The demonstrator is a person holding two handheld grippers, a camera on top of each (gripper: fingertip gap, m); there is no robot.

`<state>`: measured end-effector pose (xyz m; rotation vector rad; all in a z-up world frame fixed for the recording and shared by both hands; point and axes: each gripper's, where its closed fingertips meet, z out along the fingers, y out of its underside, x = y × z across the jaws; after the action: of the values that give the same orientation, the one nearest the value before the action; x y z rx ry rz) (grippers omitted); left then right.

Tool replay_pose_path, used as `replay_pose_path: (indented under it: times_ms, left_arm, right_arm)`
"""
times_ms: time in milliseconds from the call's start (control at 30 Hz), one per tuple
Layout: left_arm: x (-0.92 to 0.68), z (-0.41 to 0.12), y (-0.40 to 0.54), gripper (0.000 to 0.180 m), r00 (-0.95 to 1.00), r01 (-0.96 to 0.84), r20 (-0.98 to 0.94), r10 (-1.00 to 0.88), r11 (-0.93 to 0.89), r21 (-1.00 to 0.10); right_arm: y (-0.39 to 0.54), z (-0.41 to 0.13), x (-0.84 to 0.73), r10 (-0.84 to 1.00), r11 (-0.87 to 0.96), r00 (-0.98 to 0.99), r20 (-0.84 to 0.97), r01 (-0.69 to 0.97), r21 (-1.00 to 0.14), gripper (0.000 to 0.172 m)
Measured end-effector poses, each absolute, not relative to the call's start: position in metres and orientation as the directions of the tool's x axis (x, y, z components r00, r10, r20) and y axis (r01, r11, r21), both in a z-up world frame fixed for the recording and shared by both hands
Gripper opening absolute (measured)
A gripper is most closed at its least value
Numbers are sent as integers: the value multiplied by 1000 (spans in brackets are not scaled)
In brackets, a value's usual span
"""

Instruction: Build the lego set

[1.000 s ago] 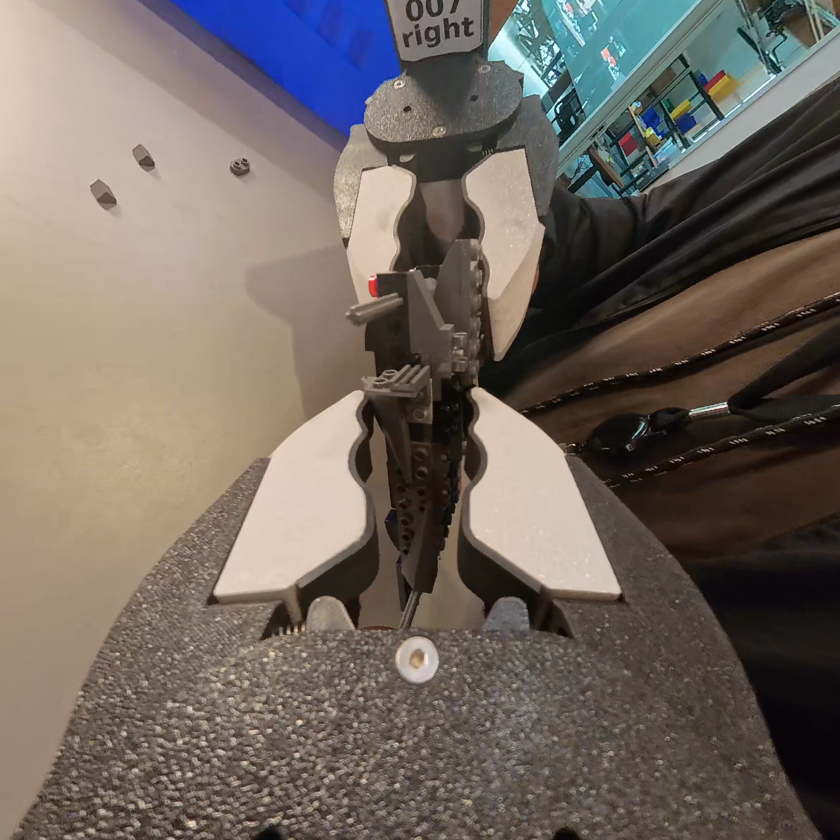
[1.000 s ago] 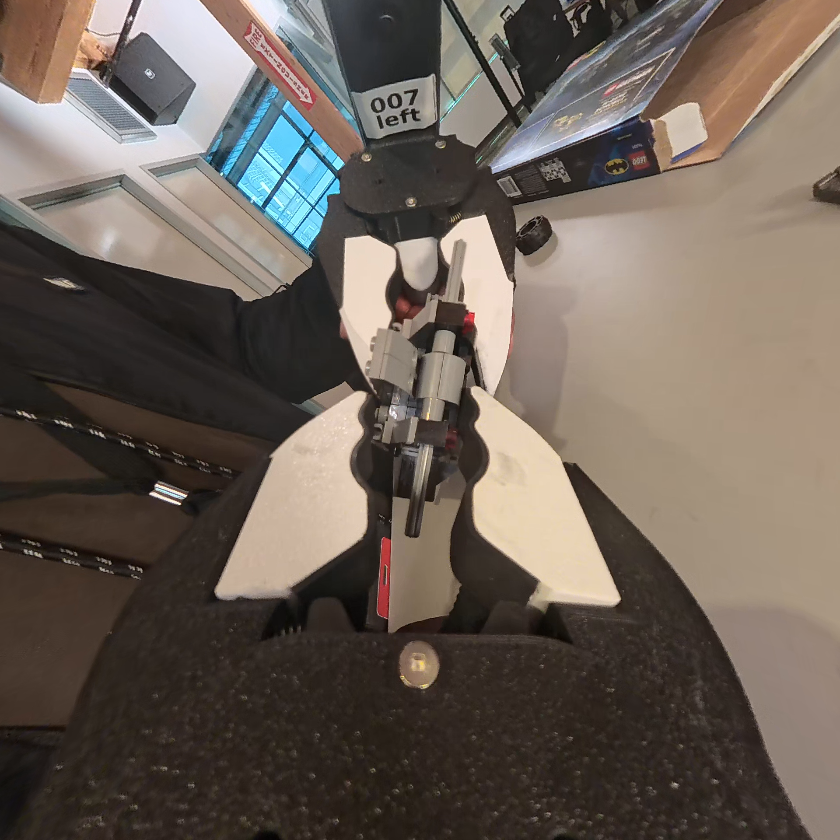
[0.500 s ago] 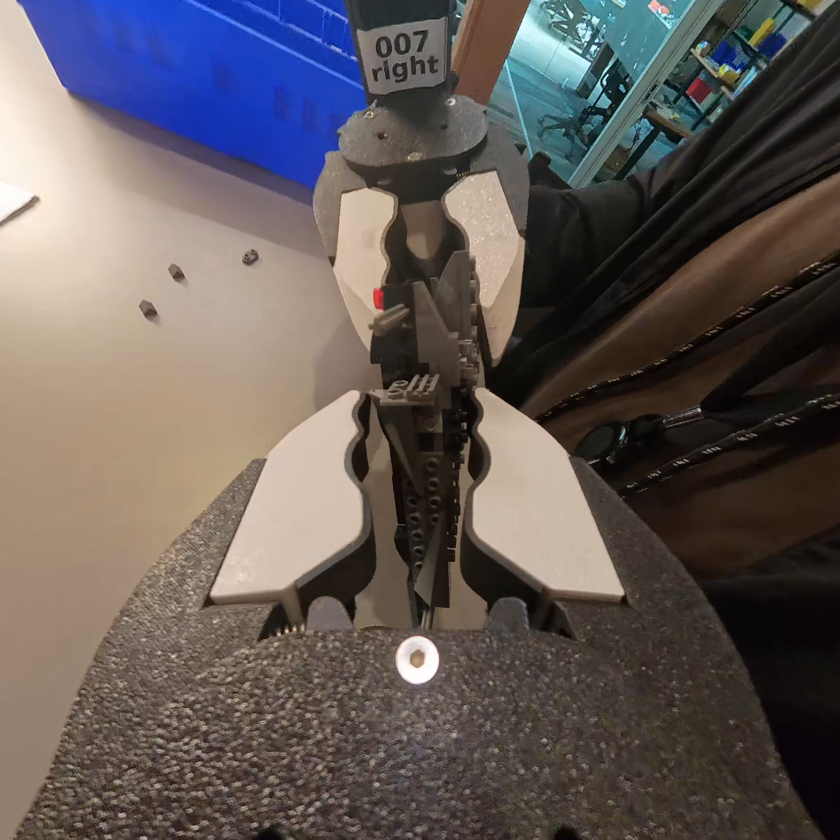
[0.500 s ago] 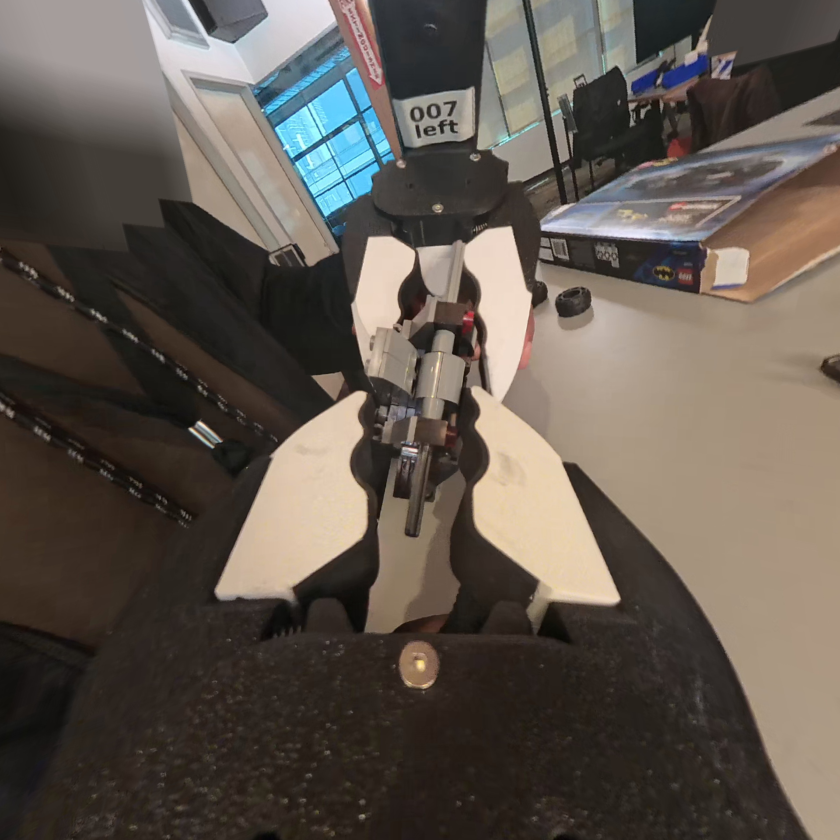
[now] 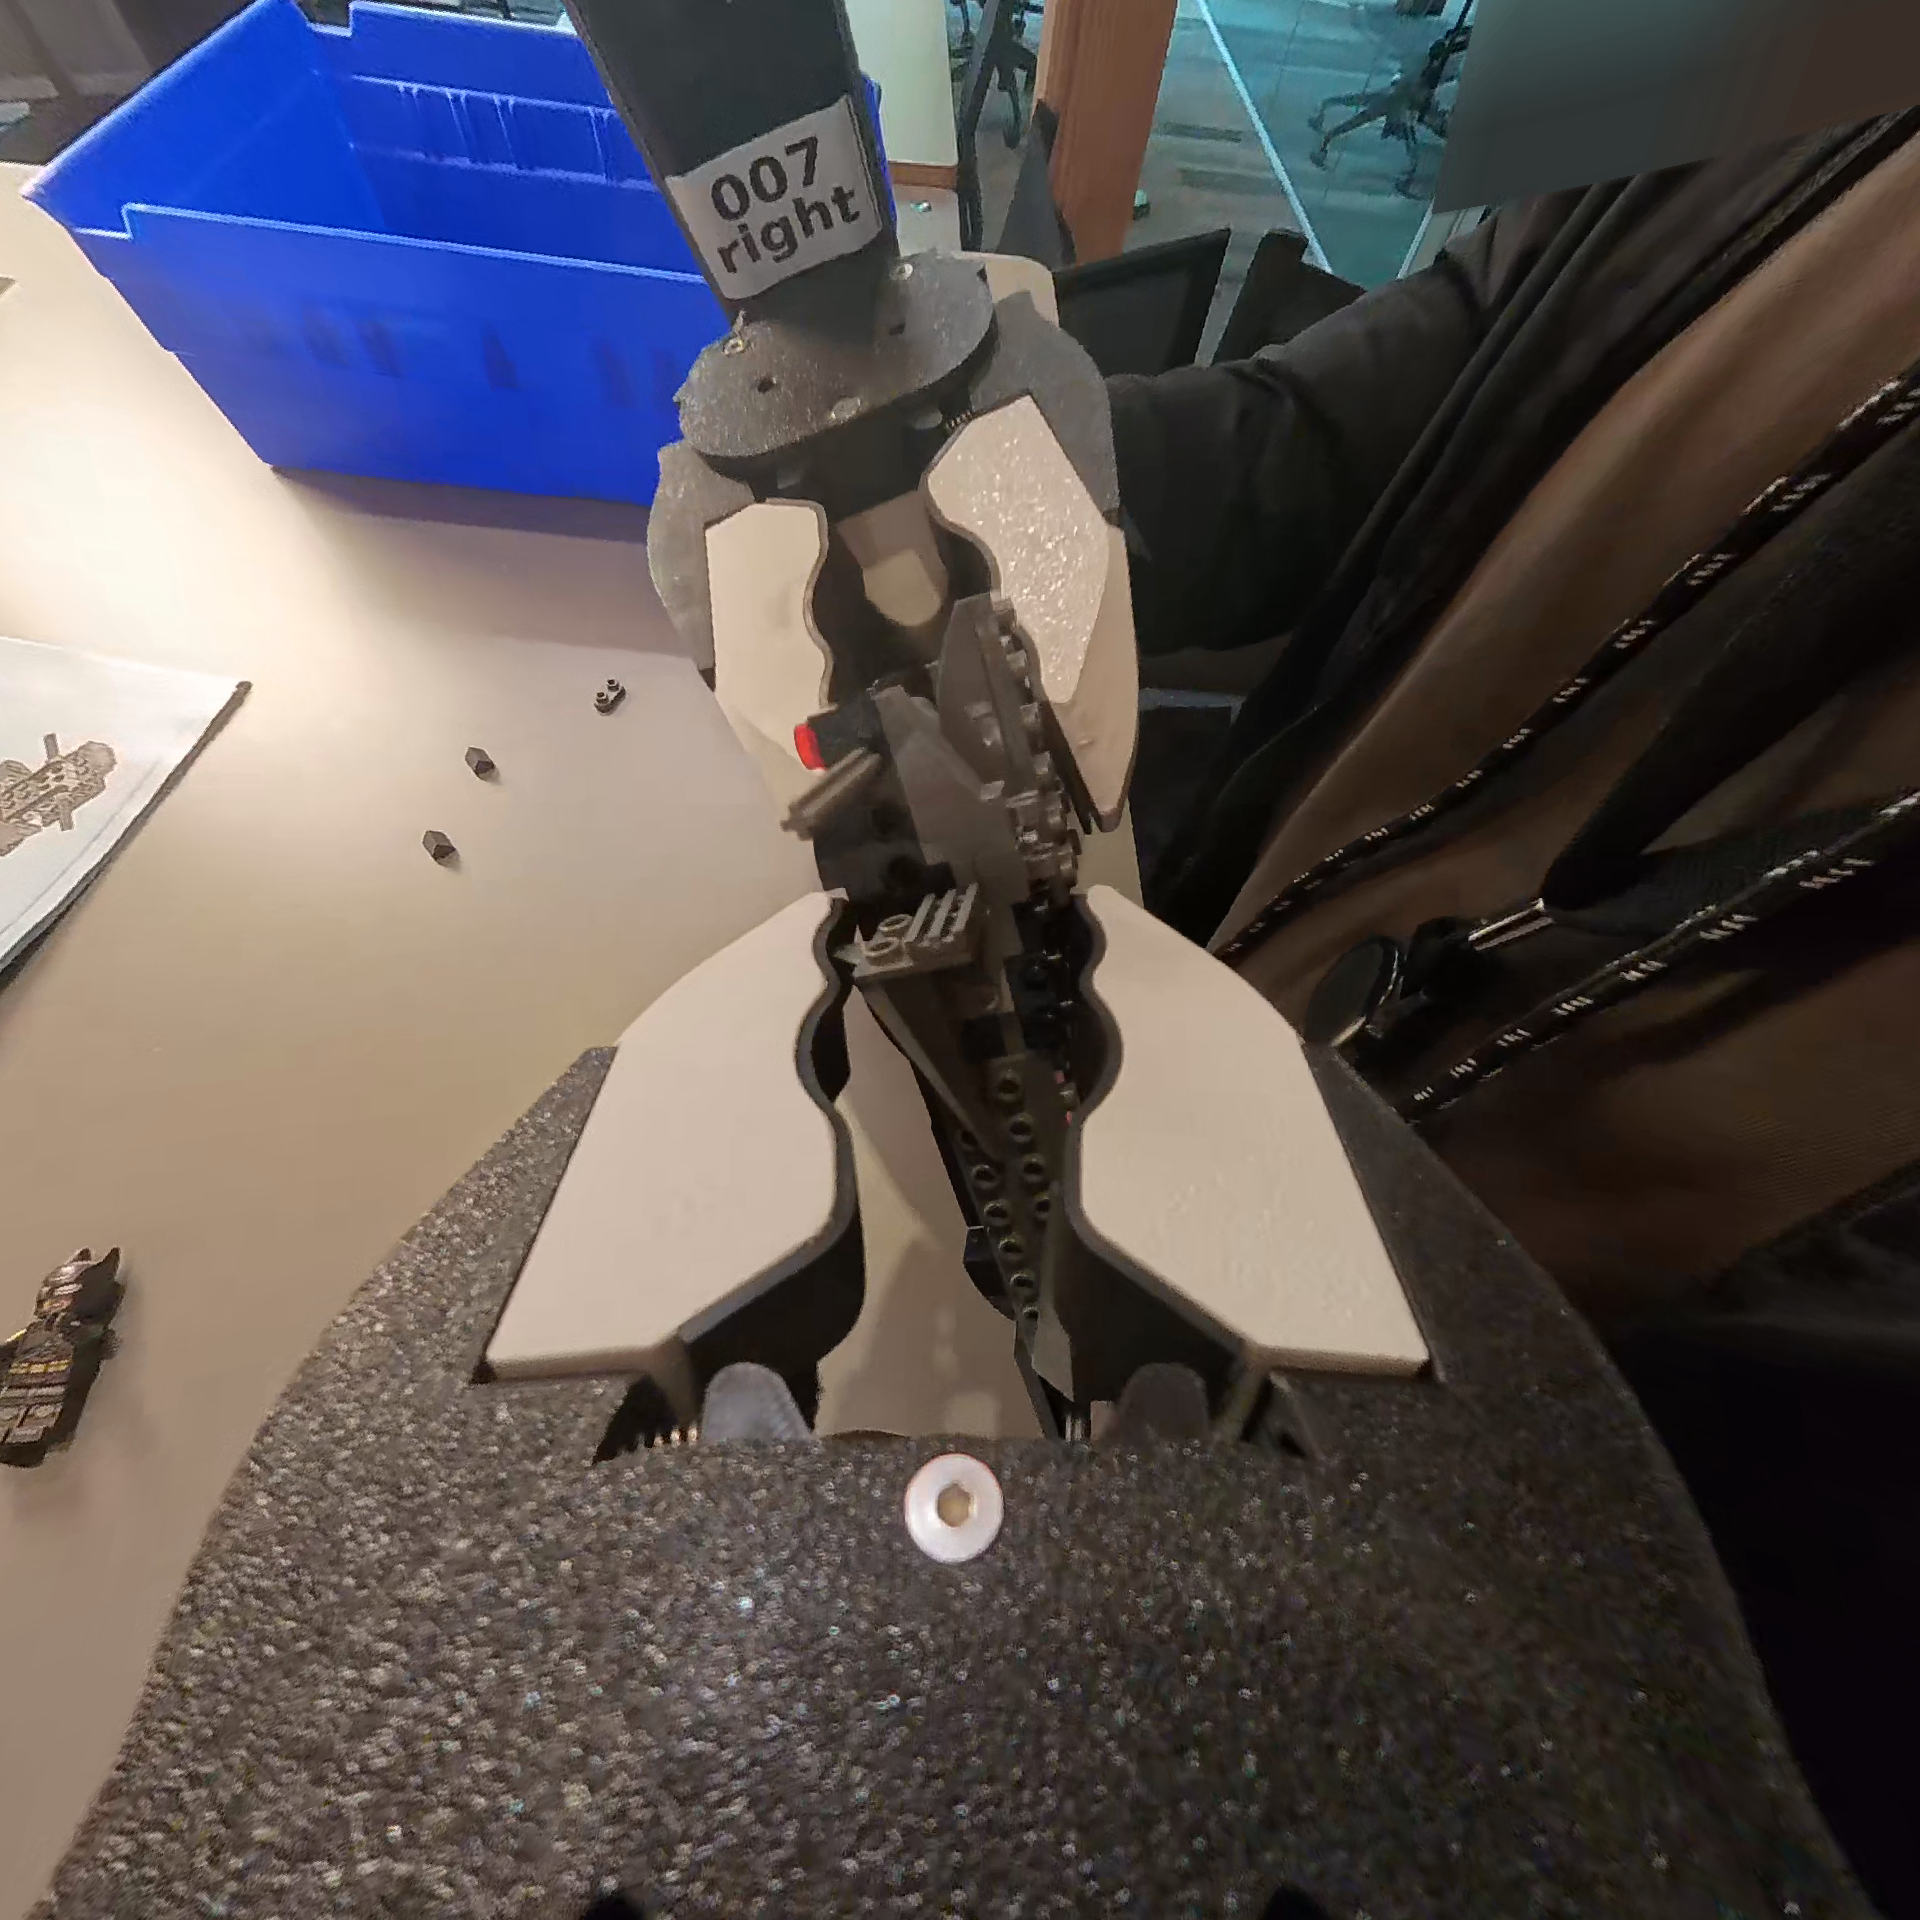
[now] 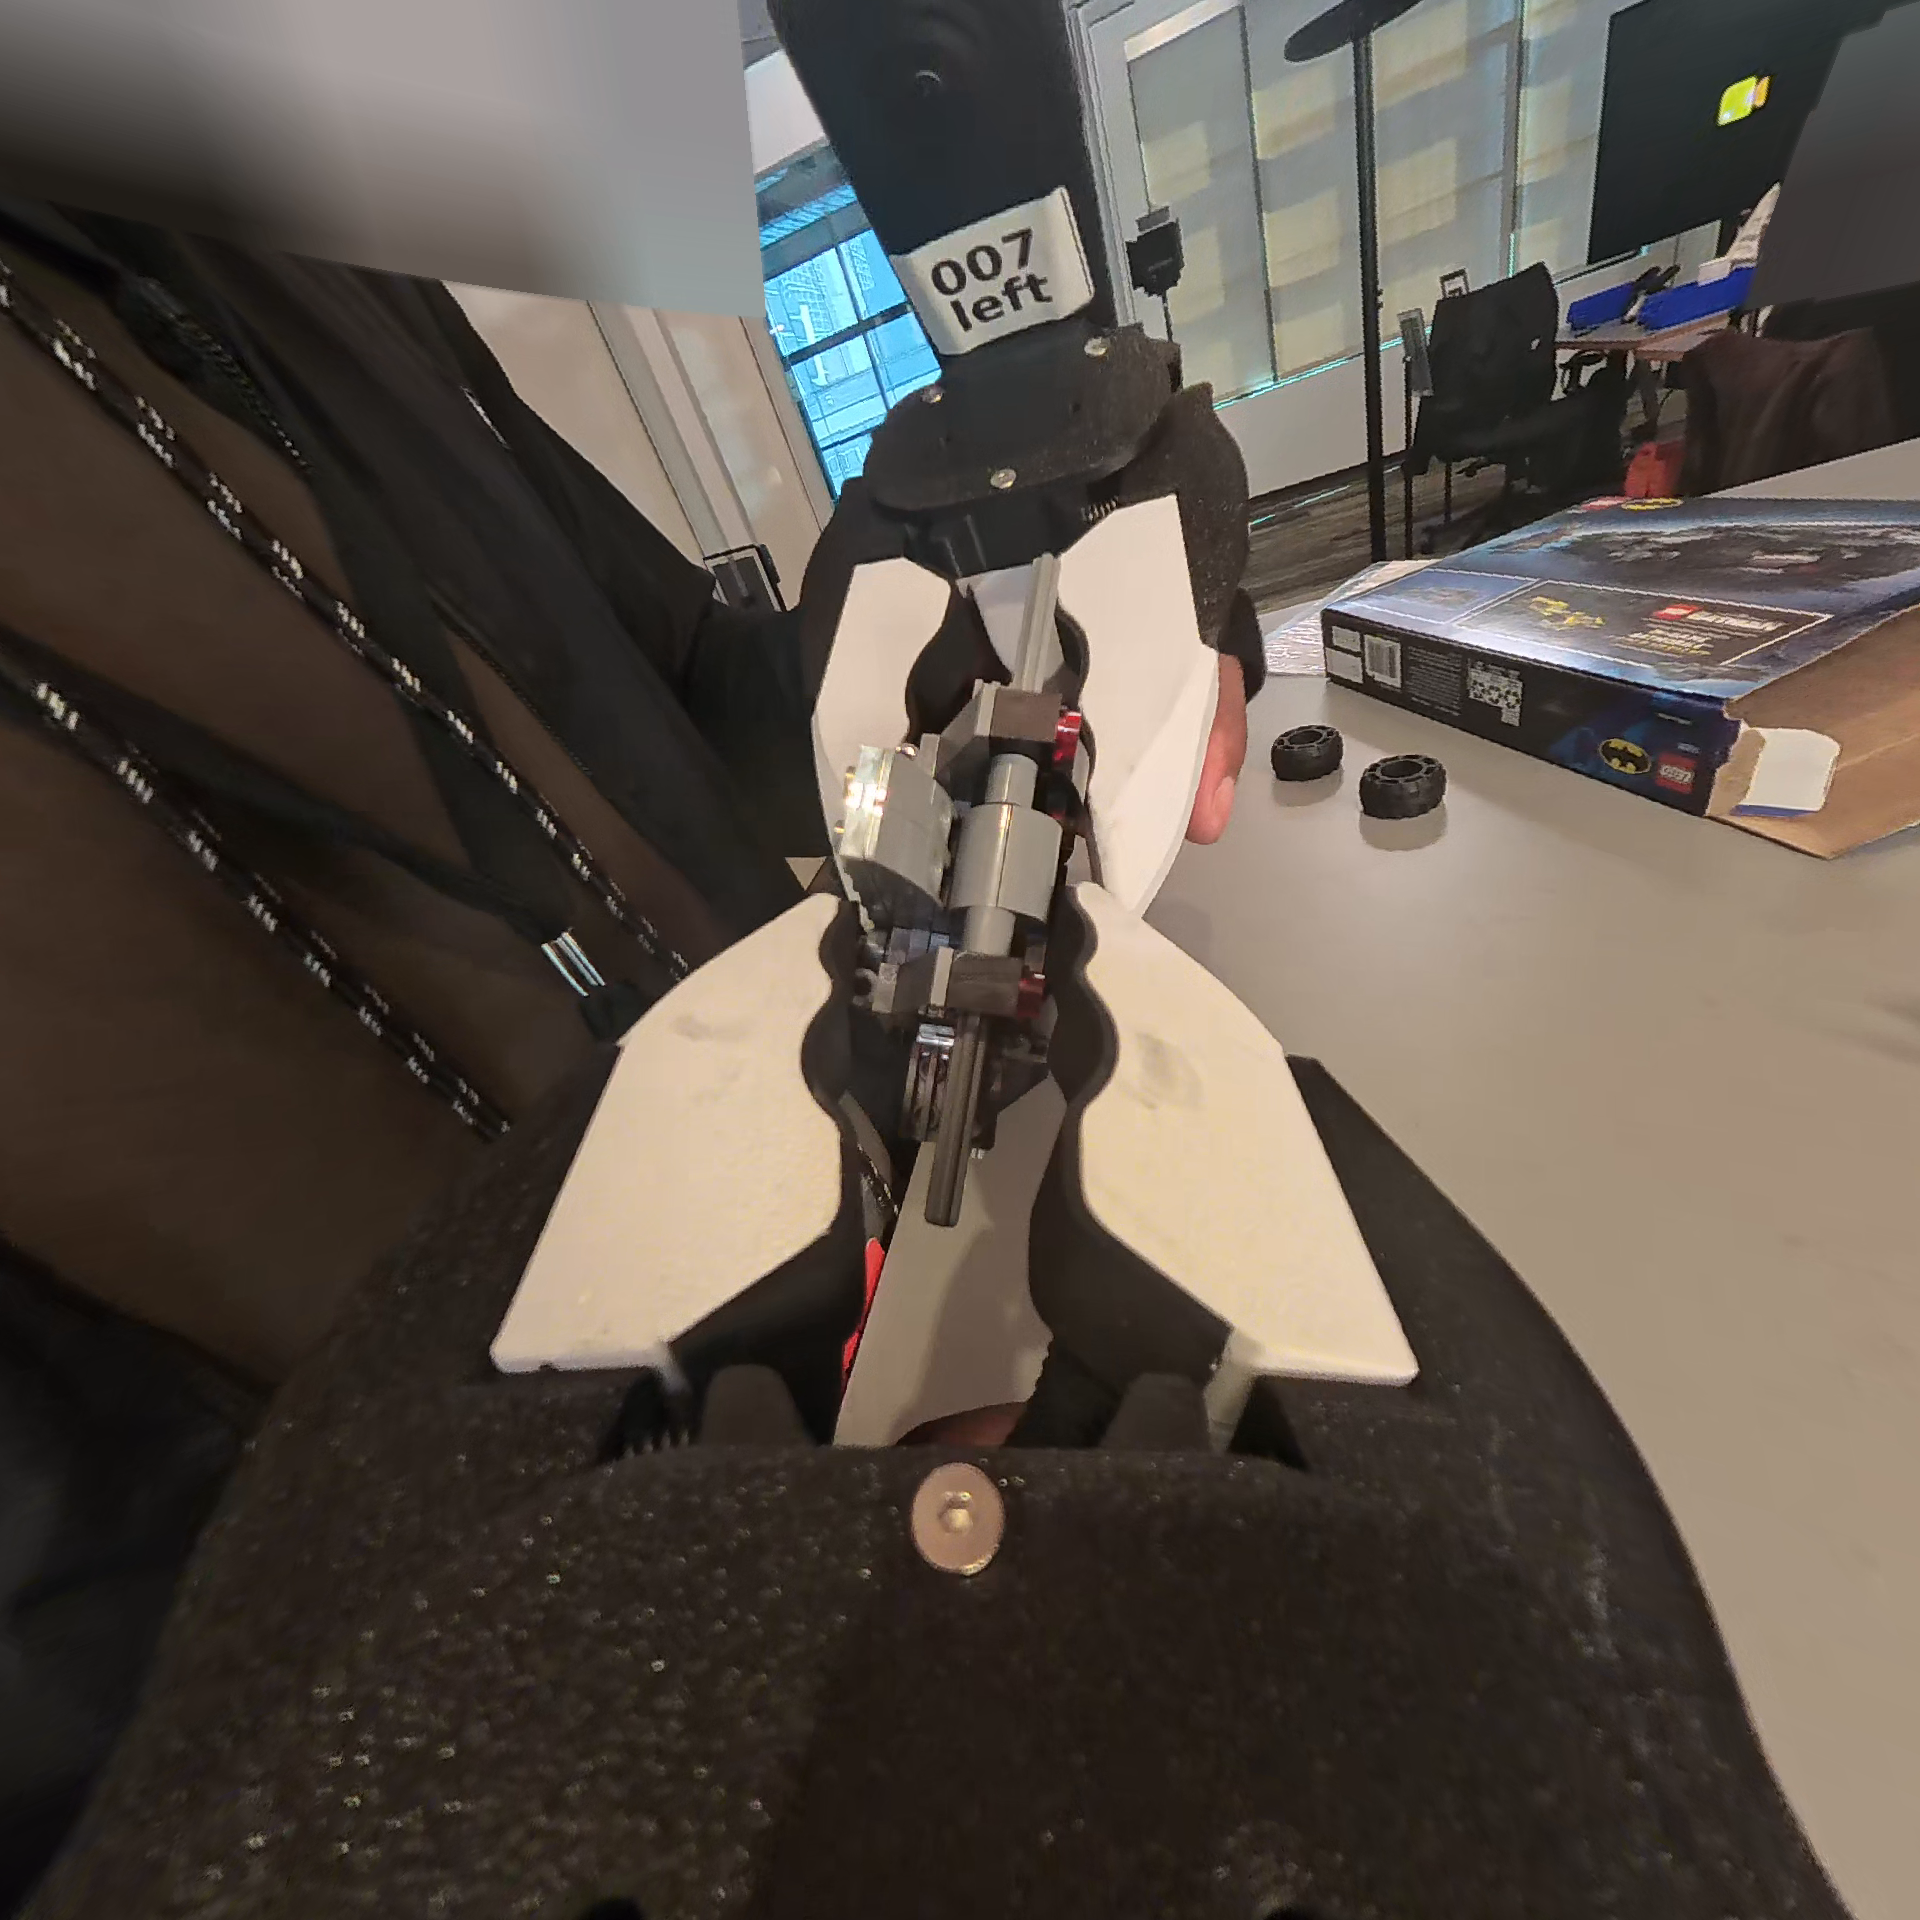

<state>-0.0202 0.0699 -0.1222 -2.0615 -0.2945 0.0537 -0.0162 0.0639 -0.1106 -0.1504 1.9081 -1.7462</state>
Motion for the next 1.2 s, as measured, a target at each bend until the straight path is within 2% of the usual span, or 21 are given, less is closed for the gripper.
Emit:
replay_pose_path:
  times_ms: [100, 300, 467, 633, 833, 1033, 1200]
  left_arm:
    - [-21, -122, 69, 39, 957, 242, 140, 252, -435, -868]
    - [-24, -124, 69, 37, 885, 444, 368, 286, -273, -854]
    - [-31, -129, 66, 36, 798, 570, 507, 325, -132, -811]
    - [-43, -129, 57, 36, 731, 610, 567, 380, 10, -793]
    - [-60, -118, 41, 36, 691, 545, 544, 475, 151, -825]
    - [-61, -101, 43, 36, 739, 366, 371, 562, 128, -922]
    - [-57, -89, 46, 36, 766, 265, 269, 584, 93, -960]
  right_arm:
    - [62, -109, -18, -422, 151, -843, -333, 297, -943, 35]
    - [57, -99, -29, -383, 142, -815, -434, 413, -900, 35]
    - [53, -103, -45, -261, 147, -838, -480, 457, -877, 37]
    - [60, -96, -66, -121, 94, -864, -489, 481, -872, 51]
    - [65, -103, -80, 134, 136, -896, -423, 439, -888, 52]
    - [53, -90, -73, 155, 125, -924, -349, 369, -921, 51]
    - [53, -78, -72, 128, 78, -934, -334, 346, -935, 46]
